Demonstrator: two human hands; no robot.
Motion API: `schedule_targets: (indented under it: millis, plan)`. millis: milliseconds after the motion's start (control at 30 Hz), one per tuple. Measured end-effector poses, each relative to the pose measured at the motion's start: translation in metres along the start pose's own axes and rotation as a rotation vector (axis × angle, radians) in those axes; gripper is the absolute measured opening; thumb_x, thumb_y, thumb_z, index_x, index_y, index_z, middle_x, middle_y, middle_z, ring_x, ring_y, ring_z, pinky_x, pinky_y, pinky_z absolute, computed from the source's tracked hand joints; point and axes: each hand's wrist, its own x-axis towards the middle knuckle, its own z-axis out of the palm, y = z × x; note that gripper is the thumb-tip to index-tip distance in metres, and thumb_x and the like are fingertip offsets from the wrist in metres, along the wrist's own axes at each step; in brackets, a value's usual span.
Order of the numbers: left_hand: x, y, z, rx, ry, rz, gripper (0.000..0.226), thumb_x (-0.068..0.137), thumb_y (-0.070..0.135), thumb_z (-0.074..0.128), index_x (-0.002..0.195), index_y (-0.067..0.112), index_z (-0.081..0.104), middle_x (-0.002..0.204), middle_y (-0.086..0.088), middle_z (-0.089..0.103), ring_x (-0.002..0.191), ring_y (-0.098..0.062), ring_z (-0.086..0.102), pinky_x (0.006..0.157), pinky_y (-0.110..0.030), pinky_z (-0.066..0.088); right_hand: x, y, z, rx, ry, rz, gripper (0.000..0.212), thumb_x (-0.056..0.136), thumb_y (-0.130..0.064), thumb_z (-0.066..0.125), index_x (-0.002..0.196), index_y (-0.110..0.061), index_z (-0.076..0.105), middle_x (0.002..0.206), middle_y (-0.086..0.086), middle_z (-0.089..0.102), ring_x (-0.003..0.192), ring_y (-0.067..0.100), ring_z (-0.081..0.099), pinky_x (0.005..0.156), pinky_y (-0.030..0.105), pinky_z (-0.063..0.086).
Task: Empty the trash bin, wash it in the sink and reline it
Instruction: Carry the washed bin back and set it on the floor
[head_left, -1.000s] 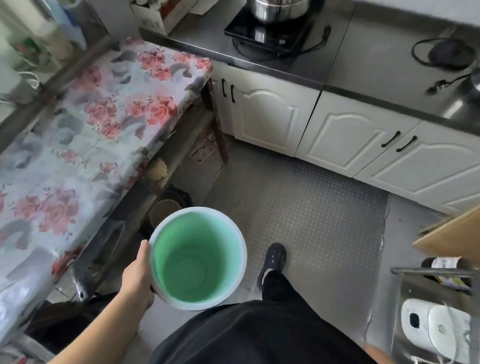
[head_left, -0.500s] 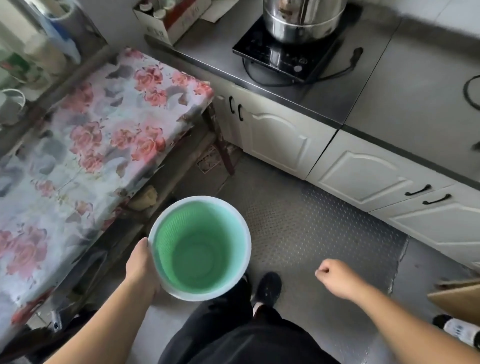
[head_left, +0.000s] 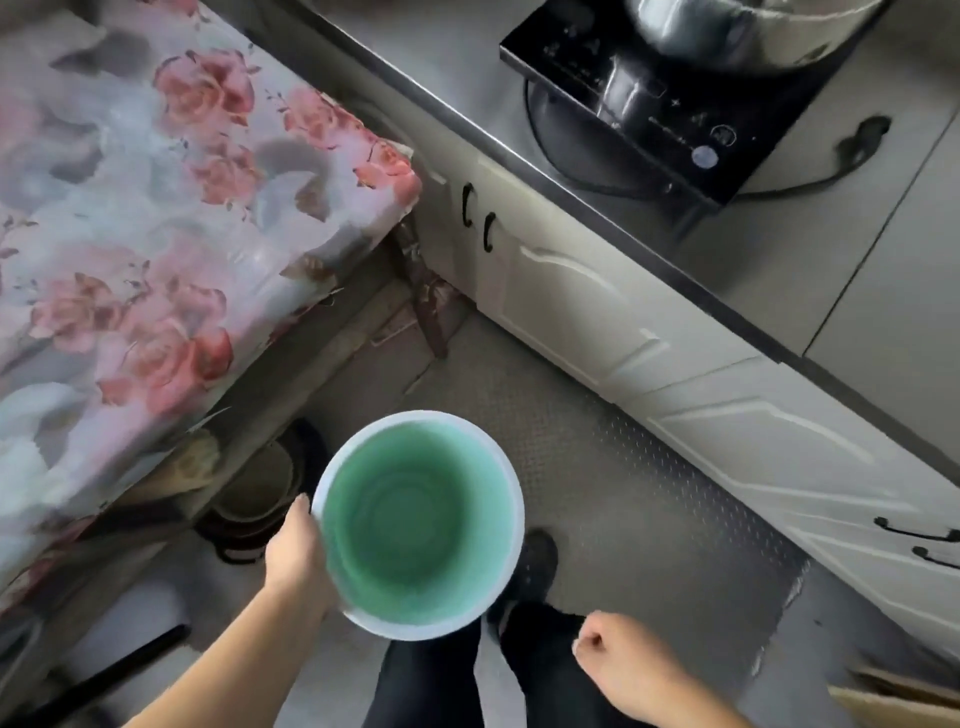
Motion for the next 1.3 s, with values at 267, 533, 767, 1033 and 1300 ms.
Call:
schedule_targets:
  millis: [267,533,767,1033,1300]
  plan:
    - [0.153,-0.021,0.162,-0.133,-0.107,0.016,0.052,0.107,0.048,0.019,0.148,0.026,0.043,0.145,-0.001,0.053,0.121,-0.011,0.059,0.074,-0.02,0.057,0.196,-0.002,0.039,-0.137,-0.144,-0.113,0.021,0.091,-0.032,0.042,0.076,-0.02,0.05,0.072,-0.006,0.053,0.066,0.016,0.047,0.056,0.032,0.034]
    - [0.23,-0.033,0.263,-0.082,-0.162,-0.036,0.024,0.088,0.025,0.057,0.067,0.02,0.066,0.054,0.004,0.066,0.046,-0.016,0.065,0.041,-0.024,0.051,0.309,0.002,0.055,-0.28,-0.212,-0.236,0.024,0.093,-0.038,0.043,0.089,-0.018,0.056,0.094,0.002,0.059,0.082,0.022,0.053,0.07,0.035,0.044]
    - [0.284,-0.04,0.303,-0.114,-0.374,-0.07,0.027,0.099,0.03,0.045,0.115,0.022,0.064,0.112,-0.01,0.061,0.1,-0.029,0.06,0.106,-0.055,0.047,0.356,0.004,0.031,-0.19,-0.153,-0.222,0.018,0.091,-0.041,0.047,0.086,-0.025,0.055,0.08,-0.011,0.054,0.075,0.014,0.053,0.056,0.025,0.036]
    - [0.321,-0.054,0.302,-0.093,-0.304,-0.063,0.036,0.099,0.04,0.046,0.109,0.01,0.063,0.118,-0.019,0.063,0.109,-0.036,0.062,0.103,-0.054,0.049,0.379,-0.002,0.023,-0.162,-0.14,-0.24,0.022,0.091,-0.042,0.046,0.087,-0.025,0.058,0.081,-0.009,0.058,0.074,0.013,0.053,0.053,0.021,0.033]
    - [0.324,-0.058,0.295,0.108,-0.151,-0.002,0.057,0.085,0.06,0.044,0.115,0.017,0.068,0.114,-0.009,0.071,0.102,-0.032,0.067,0.098,-0.054,0.053,0.37,-0.01,0.031,-0.114,-0.151,-0.219,0.021,0.089,-0.039,0.047,0.084,-0.022,0.058,0.081,-0.007,0.062,0.072,0.009,0.055,0.053,0.024,0.038]
